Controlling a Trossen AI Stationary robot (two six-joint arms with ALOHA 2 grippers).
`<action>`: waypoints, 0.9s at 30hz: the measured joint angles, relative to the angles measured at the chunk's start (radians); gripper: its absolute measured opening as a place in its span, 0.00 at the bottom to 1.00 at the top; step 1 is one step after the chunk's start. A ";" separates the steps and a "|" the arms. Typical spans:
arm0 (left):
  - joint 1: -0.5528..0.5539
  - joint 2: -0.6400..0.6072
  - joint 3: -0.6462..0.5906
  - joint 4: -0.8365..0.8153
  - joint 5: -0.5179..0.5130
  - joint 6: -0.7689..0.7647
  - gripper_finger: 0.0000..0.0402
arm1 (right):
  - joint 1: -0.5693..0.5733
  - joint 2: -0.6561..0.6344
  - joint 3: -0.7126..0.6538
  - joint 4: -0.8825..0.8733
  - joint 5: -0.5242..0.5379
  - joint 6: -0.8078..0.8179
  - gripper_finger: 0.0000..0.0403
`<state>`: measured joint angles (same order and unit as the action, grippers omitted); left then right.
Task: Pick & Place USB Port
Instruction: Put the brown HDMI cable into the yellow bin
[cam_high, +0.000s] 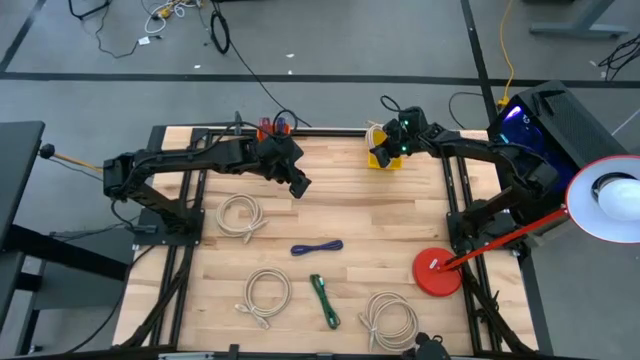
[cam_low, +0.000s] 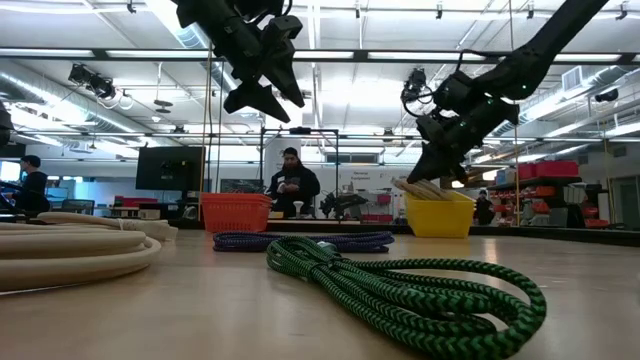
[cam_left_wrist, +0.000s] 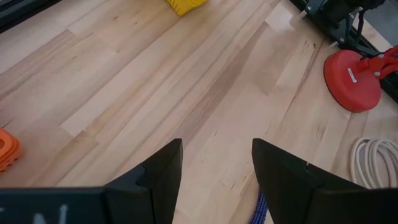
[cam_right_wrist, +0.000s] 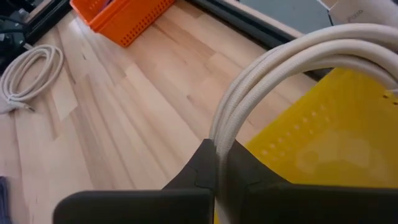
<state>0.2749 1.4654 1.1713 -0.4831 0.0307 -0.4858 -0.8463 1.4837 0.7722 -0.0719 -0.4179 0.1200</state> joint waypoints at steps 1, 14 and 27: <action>0.000 0.000 0.000 0.000 0.000 0.000 0.50 | 0.000 0.000 -0.003 -0.002 0.000 0.000 0.01; 0.001 0.000 0.000 0.000 0.018 0.000 0.50 | -0.001 0.000 0.013 0.040 0.016 0.029 0.01; 0.001 0.000 0.000 0.000 0.018 0.002 0.50 | -0.001 0.000 0.016 0.024 0.019 0.025 0.26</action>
<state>0.2756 1.4654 1.1713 -0.4831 0.0490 -0.4837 -0.8474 1.4841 0.7883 -0.0483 -0.3985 0.1452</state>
